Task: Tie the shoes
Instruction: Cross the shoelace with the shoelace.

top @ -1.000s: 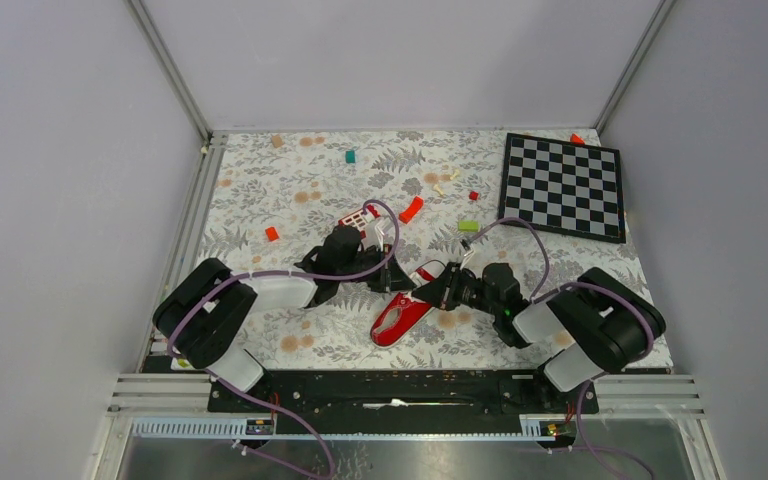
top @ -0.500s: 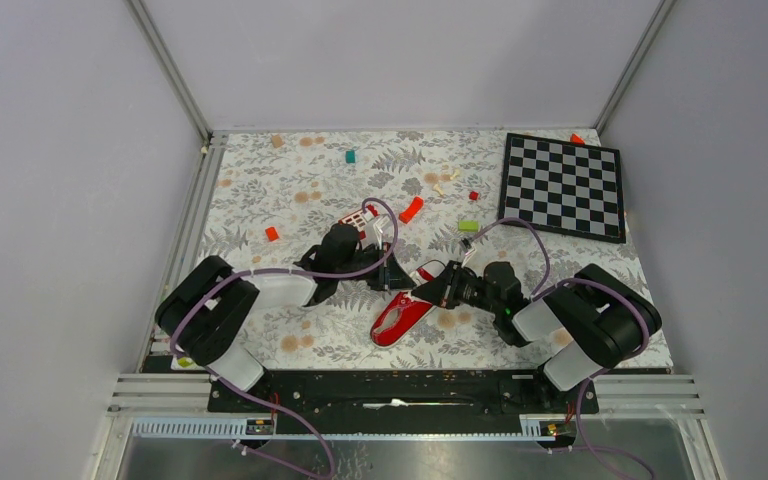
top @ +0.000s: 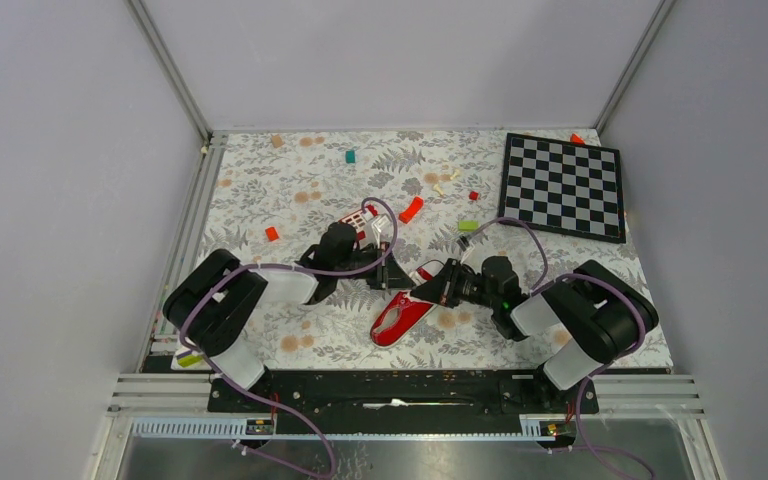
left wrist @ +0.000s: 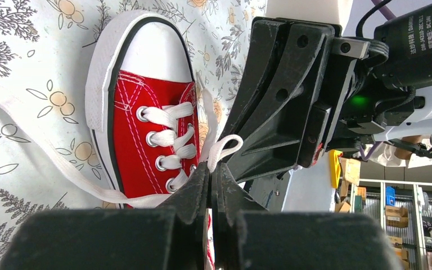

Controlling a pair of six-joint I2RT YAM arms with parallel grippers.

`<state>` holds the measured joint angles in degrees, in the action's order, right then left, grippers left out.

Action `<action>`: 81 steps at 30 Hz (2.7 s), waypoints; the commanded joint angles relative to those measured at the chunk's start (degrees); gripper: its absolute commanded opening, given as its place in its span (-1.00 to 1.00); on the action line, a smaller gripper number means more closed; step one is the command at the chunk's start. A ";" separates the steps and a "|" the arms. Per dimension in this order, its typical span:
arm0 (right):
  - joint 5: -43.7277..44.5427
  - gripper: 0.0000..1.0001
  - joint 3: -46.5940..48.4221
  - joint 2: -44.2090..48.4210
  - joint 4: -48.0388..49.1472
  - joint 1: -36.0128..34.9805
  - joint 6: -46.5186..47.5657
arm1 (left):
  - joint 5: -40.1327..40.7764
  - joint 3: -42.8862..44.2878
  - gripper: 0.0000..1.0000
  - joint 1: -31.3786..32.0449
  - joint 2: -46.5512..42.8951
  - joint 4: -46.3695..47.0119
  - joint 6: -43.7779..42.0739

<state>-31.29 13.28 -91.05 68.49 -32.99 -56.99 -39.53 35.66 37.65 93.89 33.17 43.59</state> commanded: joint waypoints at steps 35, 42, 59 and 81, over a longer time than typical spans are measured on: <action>-5.61 -1.00 7.24 6.52 17.38 -2.39 -10.46 | 2.85 -7.94 -1.00 1.83 0.29 10.62 7.74; -5.19 -1.00 7.85 4.78 17.35 -2.29 -9.62 | 7.74 -8.72 -1.00 4.87 -2.20 6.72 8.27; -5.14 -1.00 5.19 1.87 16.94 -1.55 -6.99 | 7.85 -7.40 -1.00 4.47 4.03 4.20 10.03; -9.36 -1.00 5.80 6.66 16.86 -1.52 -10.37 | 23.12 -13.60 -1.00 13.36 5.87 30.07 35.79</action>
<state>-36.69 14.59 -87.96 66.59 -33.19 -64.27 -18.28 21.98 44.86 98.17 64.77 76.64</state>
